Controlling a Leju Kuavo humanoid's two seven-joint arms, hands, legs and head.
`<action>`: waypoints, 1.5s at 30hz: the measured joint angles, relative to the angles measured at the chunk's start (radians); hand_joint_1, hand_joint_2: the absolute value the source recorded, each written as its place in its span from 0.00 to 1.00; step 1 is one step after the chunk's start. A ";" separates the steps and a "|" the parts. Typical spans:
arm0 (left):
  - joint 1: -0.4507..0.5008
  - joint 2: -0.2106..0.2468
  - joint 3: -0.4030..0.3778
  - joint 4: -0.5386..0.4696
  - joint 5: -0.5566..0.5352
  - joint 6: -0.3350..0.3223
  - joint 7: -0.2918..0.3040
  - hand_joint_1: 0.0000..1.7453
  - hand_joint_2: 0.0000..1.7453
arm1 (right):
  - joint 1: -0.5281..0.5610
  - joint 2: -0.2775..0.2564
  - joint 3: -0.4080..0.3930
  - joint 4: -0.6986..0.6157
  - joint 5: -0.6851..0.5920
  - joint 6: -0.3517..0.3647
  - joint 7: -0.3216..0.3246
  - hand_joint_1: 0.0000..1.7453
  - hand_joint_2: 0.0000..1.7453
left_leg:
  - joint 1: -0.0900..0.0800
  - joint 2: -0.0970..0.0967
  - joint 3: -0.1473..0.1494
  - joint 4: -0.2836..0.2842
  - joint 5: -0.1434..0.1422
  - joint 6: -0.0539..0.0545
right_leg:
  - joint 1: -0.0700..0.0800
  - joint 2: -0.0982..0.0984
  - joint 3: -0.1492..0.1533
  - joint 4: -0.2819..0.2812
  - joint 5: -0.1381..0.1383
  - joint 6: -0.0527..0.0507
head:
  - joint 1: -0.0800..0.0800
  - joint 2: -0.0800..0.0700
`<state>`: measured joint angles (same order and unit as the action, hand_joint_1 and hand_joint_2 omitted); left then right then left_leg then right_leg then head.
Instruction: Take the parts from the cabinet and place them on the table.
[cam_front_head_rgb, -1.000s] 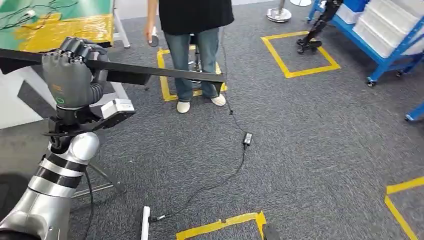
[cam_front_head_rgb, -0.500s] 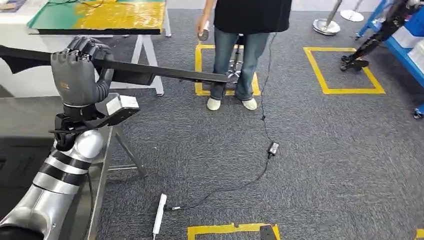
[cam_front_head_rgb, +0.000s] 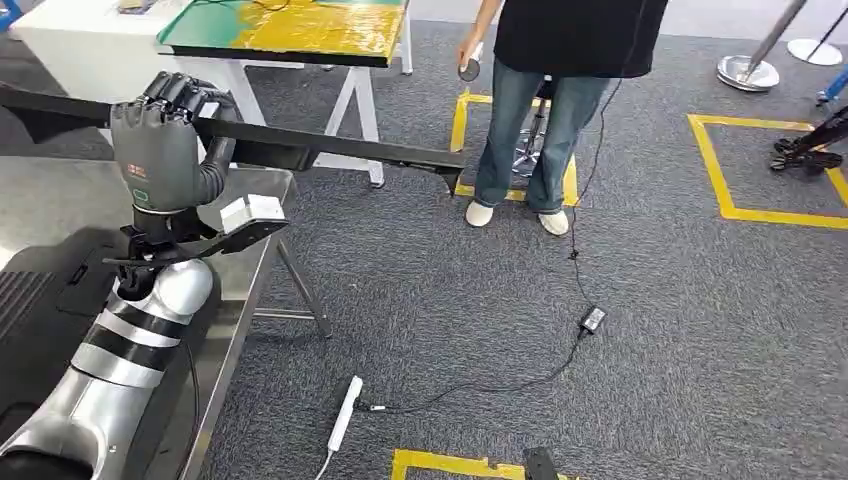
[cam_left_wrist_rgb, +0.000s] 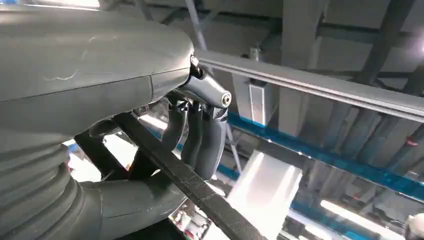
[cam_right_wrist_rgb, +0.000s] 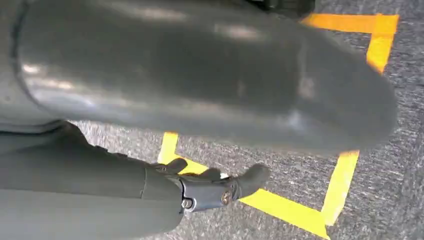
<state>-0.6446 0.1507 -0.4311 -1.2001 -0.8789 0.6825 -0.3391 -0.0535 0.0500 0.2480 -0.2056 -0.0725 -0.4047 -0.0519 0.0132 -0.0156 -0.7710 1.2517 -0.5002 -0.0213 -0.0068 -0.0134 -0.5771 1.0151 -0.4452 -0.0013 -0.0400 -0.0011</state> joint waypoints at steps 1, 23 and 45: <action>0.001 0.000 -0.003 0.004 0.001 0.000 0.000 1.00 1.00 | 0.002 -0.002 0.000 0.000 0.000 0.000 0.000 0.00 0.00 | 0.001 0.005 -0.029 0.068 -0.025 -0.002 | 0.001 -0.015 -0.001 0.000 0.000 0.000 | -0.002 0.000; -0.011 -0.015 -0.009 0.018 0.015 0.016 -0.008 1.00 1.00 | -0.001 -0.009 -0.002 0.001 0.005 0.010 0.001 0.00 0.00 | -0.002 -0.117 0.107 -0.218 0.121 0.038 | -0.018 0.098 -0.002 0.004 -0.013 0.047 | 0.013 0.000; -0.014 -0.006 -0.006 0.015 0.019 0.014 -0.006 1.00 1.00 | -0.010 -0.009 -0.007 0.000 0.010 0.016 0.010 0.00 0.00 | -0.003 0.006 0.122 -0.225 0.105 0.060 | 0.001 -0.007 -0.058 0.147 -0.095 0.026 | 0.008 0.000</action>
<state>-0.6591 0.1442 -0.4368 -1.1849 -0.8599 0.6970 -0.3456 -0.0631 0.0412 0.2407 -0.2052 -0.0622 -0.3883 -0.0420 0.0099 -0.0098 -0.6486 1.0263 -0.3957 0.0391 -0.0061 -0.0204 -0.6354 1.1626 -0.5404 0.0246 -0.0316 -0.0011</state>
